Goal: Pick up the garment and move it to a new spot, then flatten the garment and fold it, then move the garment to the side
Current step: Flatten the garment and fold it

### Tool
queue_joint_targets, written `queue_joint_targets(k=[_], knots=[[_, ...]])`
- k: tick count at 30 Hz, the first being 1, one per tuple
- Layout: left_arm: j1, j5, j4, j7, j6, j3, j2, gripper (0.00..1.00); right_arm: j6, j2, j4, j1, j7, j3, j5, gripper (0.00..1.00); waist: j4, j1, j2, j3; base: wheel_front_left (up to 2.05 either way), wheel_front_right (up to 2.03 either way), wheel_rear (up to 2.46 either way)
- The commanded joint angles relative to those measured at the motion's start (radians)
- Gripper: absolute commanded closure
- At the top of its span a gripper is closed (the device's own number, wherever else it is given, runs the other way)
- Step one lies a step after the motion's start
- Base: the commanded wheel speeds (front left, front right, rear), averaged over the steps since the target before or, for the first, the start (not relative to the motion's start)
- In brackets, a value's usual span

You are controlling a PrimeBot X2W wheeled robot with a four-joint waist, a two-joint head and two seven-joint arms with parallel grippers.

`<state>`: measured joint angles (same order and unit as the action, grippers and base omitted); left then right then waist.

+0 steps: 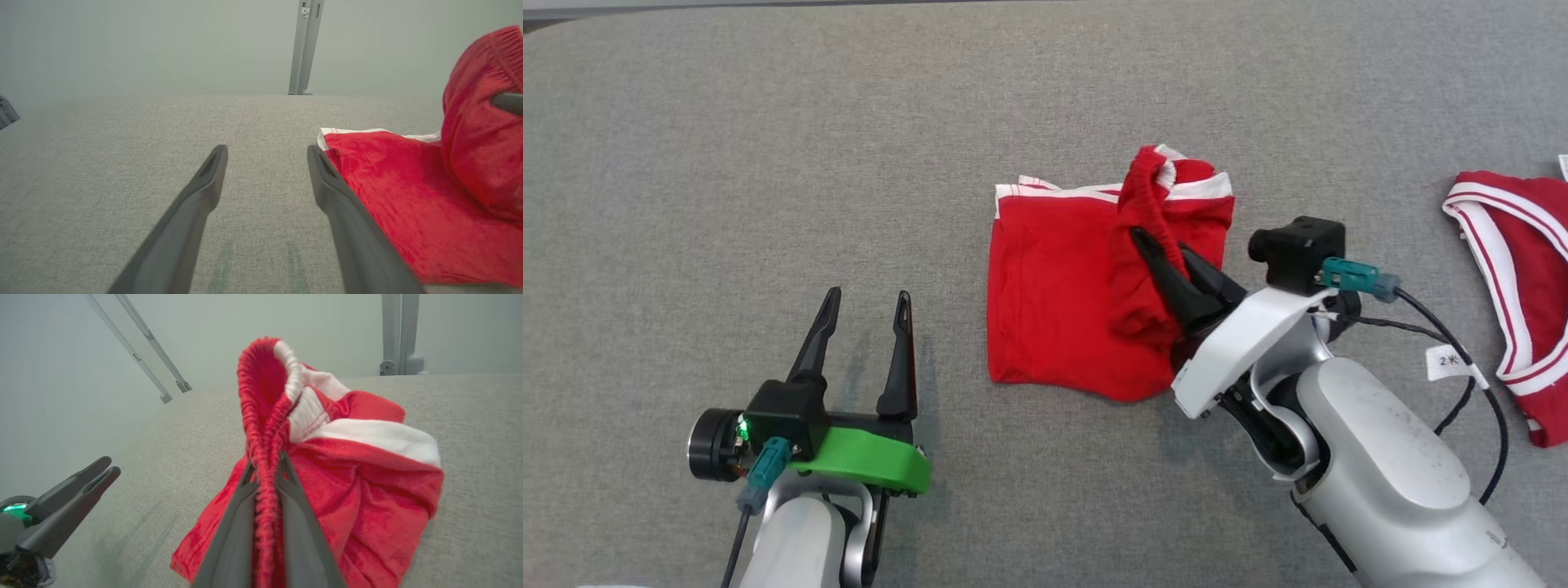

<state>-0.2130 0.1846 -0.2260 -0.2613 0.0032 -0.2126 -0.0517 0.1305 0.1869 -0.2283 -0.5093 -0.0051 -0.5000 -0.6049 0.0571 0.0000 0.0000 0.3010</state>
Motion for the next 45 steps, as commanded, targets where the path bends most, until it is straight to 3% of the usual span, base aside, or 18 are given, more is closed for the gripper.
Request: queue_joint_targets(k=[1, 10, 11, 13, 14, 19, 24, 28, 36, 42, 45], knots=[[-0.013, 0.008, 0.001, -0.004, 0.001, -0.002, -0.001, 0.00, 0.000, -0.005, -0.010, -0.011, 0.008, -0.011, 0.002, 1.00, 0.022, 0.0000, 0.0000, 0.003, 0.00, 0.00, 0.00], [-0.032, 0.055, 0.006, -0.004, 0.023, -0.069, 0.000, 0.00, 0.000, -0.034, -0.124, -0.059, 0.038, -0.102, -0.002, 1.00, 0.099, 0.0000, 0.0000, 0.020, 0.00, 0.00, 0.00], [-0.031, 0.058, 0.007, -0.004, 0.026, -0.073, 0.000, 0.00, 0.000, -0.033, -0.133, -0.066, 0.032, -0.107, -0.001, 0.86, 0.103, 0.0000, 0.0000, 0.021, 0.00, 0.00, 0.00], [-0.031, 0.064, 0.007, -0.004, 0.032, -0.080, 0.000, 0.00, 0.000, -0.037, -0.153, -0.073, 0.025, -0.120, -0.012, 0.19, 0.108, 0.0000, 0.0000, 0.023, 0.00, 0.00, 0.00], [-0.032, 0.067, 0.007, -0.004, 0.032, -0.083, 0.000, 0.00, 0.000, -0.038, -0.161, -0.078, 0.016, -0.124, -0.013, 0.00, 0.110, 0.0000, 0.0000, 0.023, 0.00, 0.00, 0.00], [-0.036, 0.068, 0.005, -0.004, 0.040, -0.089, 0.000, 0.00, 0.000, -0.042, -0.168, -0.094, -0.037, -0.150, -0.031, 0.00, 0.108, 0.0000, 0.0000, 0.025, 0.00, 0.00, 0.00], [-0.038, 0.057, -0.001, -0.004, 0.037, -0.084, 0.000, 0.00, 0.000, -0.006, -0.106, -0.086, -0.167, -0.125, -0.007, 0.00, 0.087, 0.0000, 0.0000, 0.021, 0.00, 0.00, 0.00], [-0.038, 0.046, -0.004, -0.004, 0.036, -0.066, 0.000, 0.00, 0.000, 0.023, -0.049, -0.033, -0.241, 0.008, 0.078, 0.00, 0.057, 0.0000, 0.0000, 0.012, 0.00, 0.00, 0.00], [-0.034, 0.024, 0.021, -0.004, 0.040, -0.018, -0.003, 0.00, 0.000, 0.030, 0.059, 0.144, -0.261, 0.322, 0.251, 0.00, 0.000, 0.0000, 0.0000, -0.011, 0.00, 0.00, 0.00], [-0.016, 0.015, 0.043, -0.004, 0.045, 0.024, -0.019, 0.00, 0.000, 0.025, 0.078, 0.245, -0.260, 0.464, 0.309, 0.00, -0.028, 0.0000, 0.0000, -0.032, 0.00, 0.00, 0.00], [-0.002, 0.011, 0.052, -0.004, 0.050, 0.049, -0.033, 0.00, 0.000, 0.019, 0.080, 0.277, -0.260, 0.482, 0.324, 0.00, -0.047, 0.0000, 0.0000, -0.050, 0.00, 0.00, 0.00]])
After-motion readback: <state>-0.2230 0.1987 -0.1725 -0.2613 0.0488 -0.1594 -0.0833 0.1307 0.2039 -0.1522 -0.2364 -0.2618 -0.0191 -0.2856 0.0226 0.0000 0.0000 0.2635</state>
